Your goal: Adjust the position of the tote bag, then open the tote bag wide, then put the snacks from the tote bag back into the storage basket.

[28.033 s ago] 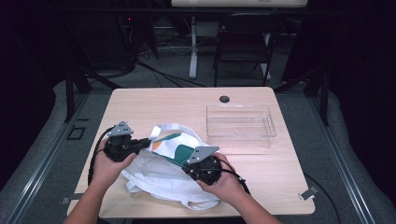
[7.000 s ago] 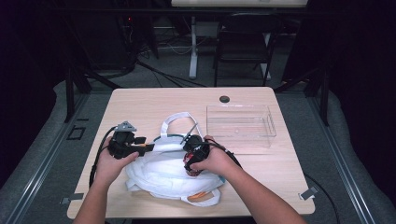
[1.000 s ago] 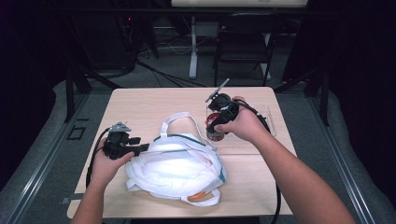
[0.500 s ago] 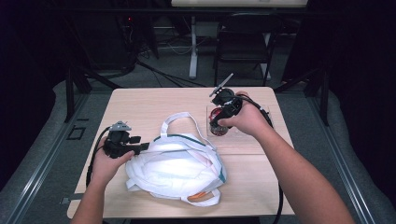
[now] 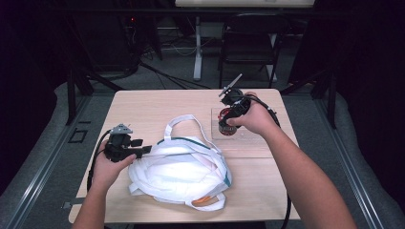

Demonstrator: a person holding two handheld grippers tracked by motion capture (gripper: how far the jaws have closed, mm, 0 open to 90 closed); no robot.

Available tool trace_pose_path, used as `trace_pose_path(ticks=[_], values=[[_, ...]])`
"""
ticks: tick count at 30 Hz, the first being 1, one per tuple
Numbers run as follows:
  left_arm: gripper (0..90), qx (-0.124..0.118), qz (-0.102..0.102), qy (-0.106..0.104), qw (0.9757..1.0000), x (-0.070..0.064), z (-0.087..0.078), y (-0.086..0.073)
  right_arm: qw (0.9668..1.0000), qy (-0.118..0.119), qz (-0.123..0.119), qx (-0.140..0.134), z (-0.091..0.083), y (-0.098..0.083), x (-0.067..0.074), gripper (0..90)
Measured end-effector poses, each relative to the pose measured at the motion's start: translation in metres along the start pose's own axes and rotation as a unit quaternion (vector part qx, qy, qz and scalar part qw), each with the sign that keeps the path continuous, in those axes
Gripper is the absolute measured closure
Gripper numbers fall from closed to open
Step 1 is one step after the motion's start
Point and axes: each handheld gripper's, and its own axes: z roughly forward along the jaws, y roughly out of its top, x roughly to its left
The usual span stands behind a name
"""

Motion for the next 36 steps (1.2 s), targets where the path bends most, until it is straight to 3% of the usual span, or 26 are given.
trace_pose_path(ticks=[20, 36], values=[[49.0, -0.003, -0.007, 0.009, 0.9999, 0.000, -0.004, -0.003, 0.9999, -0.008, 0.007, 0.000, 0.018, -0.004, -0.016, 25.2], [49.0, 0.001, -0.009, 0.017, 0.9998, -0.003, -0.005, -0.008, 0.9999, -0.007, -0.011, 0.003, 0.035, -0.004, -0.024, 25.2]])
